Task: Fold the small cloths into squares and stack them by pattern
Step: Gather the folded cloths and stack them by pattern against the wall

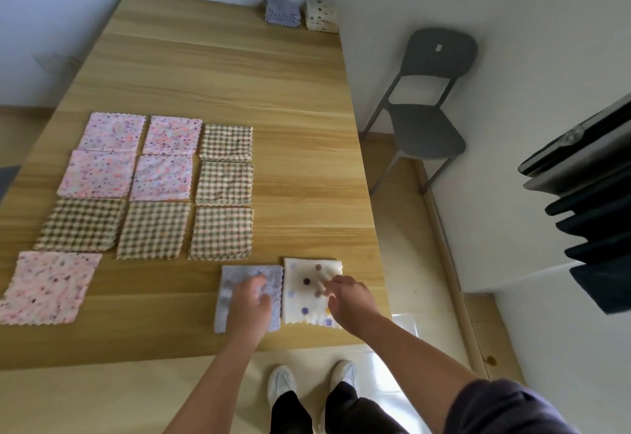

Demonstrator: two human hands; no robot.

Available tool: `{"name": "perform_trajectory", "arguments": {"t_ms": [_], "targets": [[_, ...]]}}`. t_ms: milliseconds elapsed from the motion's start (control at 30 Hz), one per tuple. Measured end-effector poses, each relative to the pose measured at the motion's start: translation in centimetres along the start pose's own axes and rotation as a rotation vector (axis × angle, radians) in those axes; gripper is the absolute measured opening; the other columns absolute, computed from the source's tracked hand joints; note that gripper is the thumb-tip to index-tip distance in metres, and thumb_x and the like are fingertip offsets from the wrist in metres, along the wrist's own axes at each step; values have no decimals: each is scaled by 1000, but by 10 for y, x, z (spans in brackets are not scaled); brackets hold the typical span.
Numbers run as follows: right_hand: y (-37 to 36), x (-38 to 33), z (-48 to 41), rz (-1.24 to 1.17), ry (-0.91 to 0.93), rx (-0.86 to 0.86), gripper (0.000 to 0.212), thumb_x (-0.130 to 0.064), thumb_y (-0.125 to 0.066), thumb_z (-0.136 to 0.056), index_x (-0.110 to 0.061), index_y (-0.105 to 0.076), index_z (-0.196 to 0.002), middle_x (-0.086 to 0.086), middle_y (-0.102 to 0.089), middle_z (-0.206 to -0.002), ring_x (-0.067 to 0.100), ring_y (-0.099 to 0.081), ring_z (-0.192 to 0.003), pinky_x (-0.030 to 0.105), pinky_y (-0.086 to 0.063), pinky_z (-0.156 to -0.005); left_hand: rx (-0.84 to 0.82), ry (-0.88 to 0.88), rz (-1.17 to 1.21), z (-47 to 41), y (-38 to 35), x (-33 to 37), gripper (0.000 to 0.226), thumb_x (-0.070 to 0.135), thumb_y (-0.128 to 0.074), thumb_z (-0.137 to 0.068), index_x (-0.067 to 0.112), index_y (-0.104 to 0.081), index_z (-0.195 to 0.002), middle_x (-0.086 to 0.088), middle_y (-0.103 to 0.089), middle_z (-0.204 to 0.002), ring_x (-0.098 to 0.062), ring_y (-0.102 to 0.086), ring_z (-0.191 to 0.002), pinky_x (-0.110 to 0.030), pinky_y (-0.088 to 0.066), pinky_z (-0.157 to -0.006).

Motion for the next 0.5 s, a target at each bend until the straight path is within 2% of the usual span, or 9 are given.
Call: {"name": "perform_trajectory", "arguments": {"t_ms": [67,133,200,267,367,433,500], "targets": [[3,3,-4,-74,-47,82,34,-12,-47,-93,-19,-59,-124,-2,-56,-126,17,-53,-112,28,-44,-94,178,58,-45,0,14,-5,30,8,-62,-87,15,-61,-115,-2,-55,-121,-25,-58,-104,-42,-51,-85],[8,3,-15,-141,-117,130,42,-17,-51,-93,-20,-47,-135,0,-48,-132,18,-48,-120,31,-43,-97,278,196,-142,-4,26,-11,39,15,-67,-84,14,-55,-121,-9,-49,-126,-29,-57,-102,-45,-51,-80],[13,4,-28,-170,-186,97,55,-24,-56,-93,-21,-34,-143,2,-44,-136,20,-44,-124,34,-44,-99,272,281,-143,-9,36,-13,51,22,-68,-85,12,-48,-130,-13,-46,-129,-32,-54,-107,-45,-48,-80],[13,4,-38,-129,-218,50,63,-31,-62,-91,-21,-30,-145,4,-44,-136,22,-45,-124,35,-44,-99,245,329,-112,-16,37,-18,57,25,-68,-86,8,-44,-134,-15,-49,-127,-33,-54,-107,-42,-46,-79],[7,5,-45,-82,-239,-6,66,-51,-61,-88,-19,-35,-140,5,-47,-127,22,-47,-116,35,-44,-96,215,426,-54,-20,34,-24,50,23,-71,-82,8,-46,-124,-11,-59,-110,-30,-59,-89,-40,-51,-76],[3,7,-49,-126,-275,-30,56,-52,-60,-88,-18,-45,-129,4,-48,-119,20,-48,-108,34,-48,-89,171,465,-53,-22,34,-25,32,21,-70,-83,9,-51,-106,-7,-60,-93,-26,-57,-77,-37,-50,-71],[4,11,-50,-251,-316,-25,32,-37,-66,-87,-19,-52,-110,1,-48,-110,15,-49,-94,32,-53,-80,110,462,-87,-26,35,-24,17,21,-68,-84,11,-56,-91,-5,-61,-84,-24,-57,-74,-33,-47,-66]]}}
Point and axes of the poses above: each hand's wrist, its own z-axis away from the middle knuckle, its own y-axis out of the back of the hand, x = y × z, the point moved 1 cm from there along -z, towards the middle knuckle
